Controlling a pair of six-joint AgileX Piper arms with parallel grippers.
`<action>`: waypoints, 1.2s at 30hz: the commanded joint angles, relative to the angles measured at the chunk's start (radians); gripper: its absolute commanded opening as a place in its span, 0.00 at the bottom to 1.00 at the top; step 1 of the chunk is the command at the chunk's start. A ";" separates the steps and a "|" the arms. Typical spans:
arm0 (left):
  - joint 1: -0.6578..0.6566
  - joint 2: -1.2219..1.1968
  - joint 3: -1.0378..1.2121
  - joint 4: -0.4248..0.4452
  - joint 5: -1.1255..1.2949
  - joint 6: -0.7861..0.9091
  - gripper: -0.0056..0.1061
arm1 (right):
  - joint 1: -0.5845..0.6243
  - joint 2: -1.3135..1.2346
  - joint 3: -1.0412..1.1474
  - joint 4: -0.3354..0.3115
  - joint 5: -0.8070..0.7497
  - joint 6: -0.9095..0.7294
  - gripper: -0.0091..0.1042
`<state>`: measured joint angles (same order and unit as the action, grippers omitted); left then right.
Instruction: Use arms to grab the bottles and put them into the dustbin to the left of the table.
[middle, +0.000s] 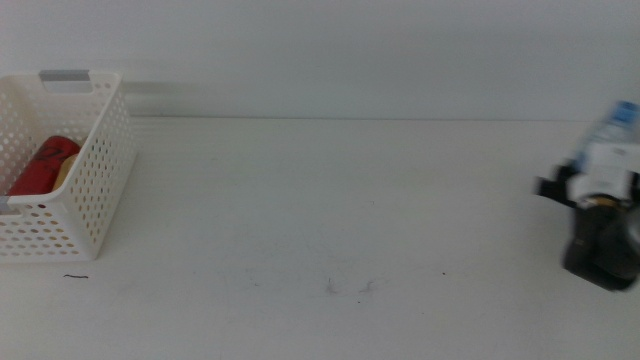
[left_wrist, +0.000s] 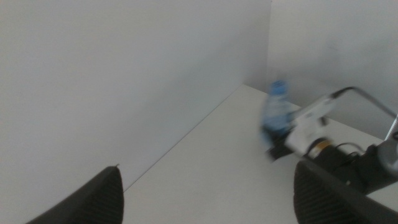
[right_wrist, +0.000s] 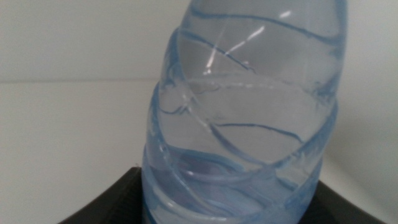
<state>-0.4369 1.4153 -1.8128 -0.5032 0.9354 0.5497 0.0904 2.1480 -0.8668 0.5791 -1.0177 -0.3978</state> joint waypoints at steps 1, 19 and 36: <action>-0.003 -0.004 -0.003 -0.002 -0.014 0.000 0.89 | 0.102 -0.044 -0.057 -0.153 0.037 0.002 0.06; -0.003 -0.004 -0.003 -0.002 -0.014 0.000 0.89 | 0.510 0.282 -0.811 -0.783 0.555 0.444 0.08; -0.003 -0.004 -0.003 -0.002 -0.014 0.000 0.89 | 0.517 -0.289 -0.440 -0.787 1.114 0.735 0.88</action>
<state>-0.4369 1.4153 -1.8128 -0.5032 0.9354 0.5497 0.6076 1.9661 -1.3528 -0.2055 0.0270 0.3144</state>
